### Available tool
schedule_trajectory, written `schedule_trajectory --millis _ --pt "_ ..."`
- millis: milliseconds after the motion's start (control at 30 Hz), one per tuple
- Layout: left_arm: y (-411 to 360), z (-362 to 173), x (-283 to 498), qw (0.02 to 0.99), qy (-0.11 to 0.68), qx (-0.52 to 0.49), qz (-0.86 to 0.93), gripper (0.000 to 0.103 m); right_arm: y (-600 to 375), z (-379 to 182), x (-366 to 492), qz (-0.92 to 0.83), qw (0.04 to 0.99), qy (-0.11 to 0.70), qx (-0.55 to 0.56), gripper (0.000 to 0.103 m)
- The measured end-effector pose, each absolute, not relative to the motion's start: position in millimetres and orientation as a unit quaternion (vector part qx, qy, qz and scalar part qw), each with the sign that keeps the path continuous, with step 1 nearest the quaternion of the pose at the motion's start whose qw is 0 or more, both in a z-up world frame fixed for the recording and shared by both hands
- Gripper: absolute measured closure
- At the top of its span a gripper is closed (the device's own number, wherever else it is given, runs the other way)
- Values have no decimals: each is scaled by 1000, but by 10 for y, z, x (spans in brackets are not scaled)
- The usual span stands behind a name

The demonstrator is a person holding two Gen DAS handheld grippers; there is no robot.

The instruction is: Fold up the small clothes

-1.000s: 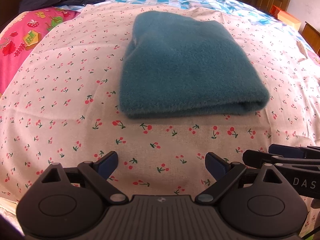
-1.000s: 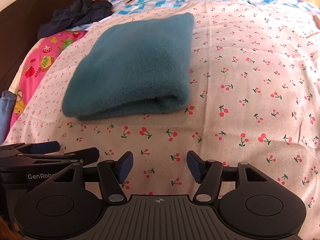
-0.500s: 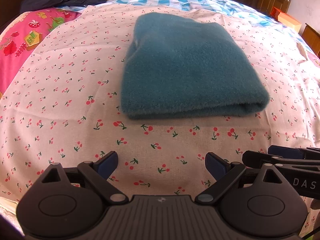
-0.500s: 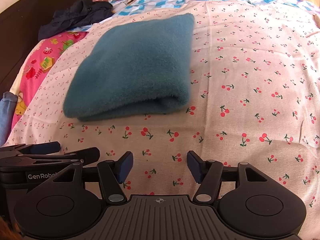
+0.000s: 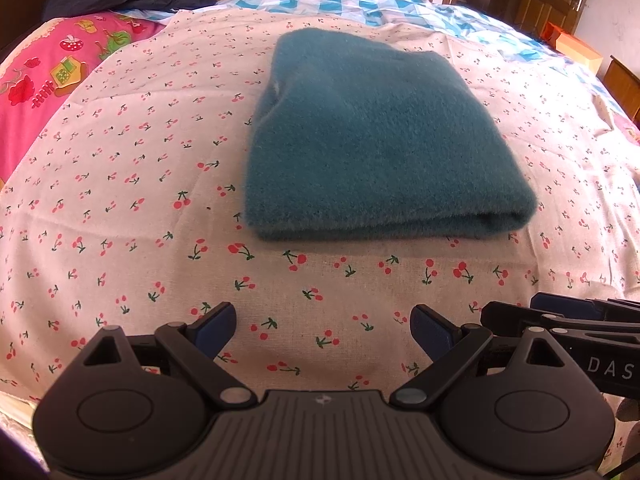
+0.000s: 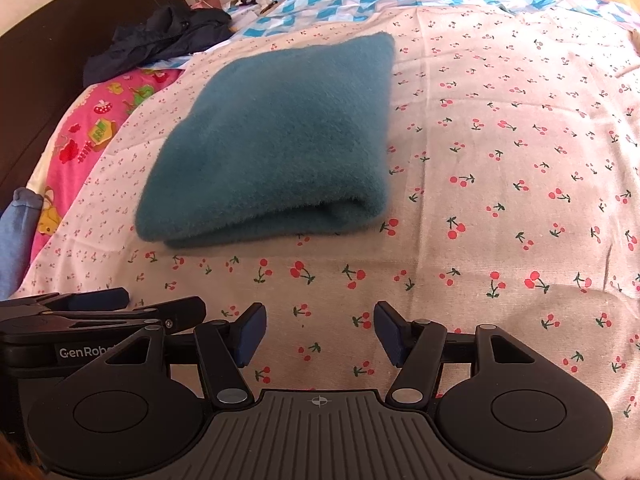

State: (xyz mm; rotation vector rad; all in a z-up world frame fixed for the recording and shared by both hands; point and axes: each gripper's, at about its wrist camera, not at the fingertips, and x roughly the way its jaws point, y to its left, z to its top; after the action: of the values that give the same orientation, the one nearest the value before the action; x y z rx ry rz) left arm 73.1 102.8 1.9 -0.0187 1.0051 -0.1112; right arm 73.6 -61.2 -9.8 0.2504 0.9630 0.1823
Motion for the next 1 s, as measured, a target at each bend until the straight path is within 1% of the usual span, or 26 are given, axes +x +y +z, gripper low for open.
schedule_trajectory --millis 1000 --pt "1064 39 718 879 474 -21 -49 5 -588 -85 738 99 880 449 121 43"
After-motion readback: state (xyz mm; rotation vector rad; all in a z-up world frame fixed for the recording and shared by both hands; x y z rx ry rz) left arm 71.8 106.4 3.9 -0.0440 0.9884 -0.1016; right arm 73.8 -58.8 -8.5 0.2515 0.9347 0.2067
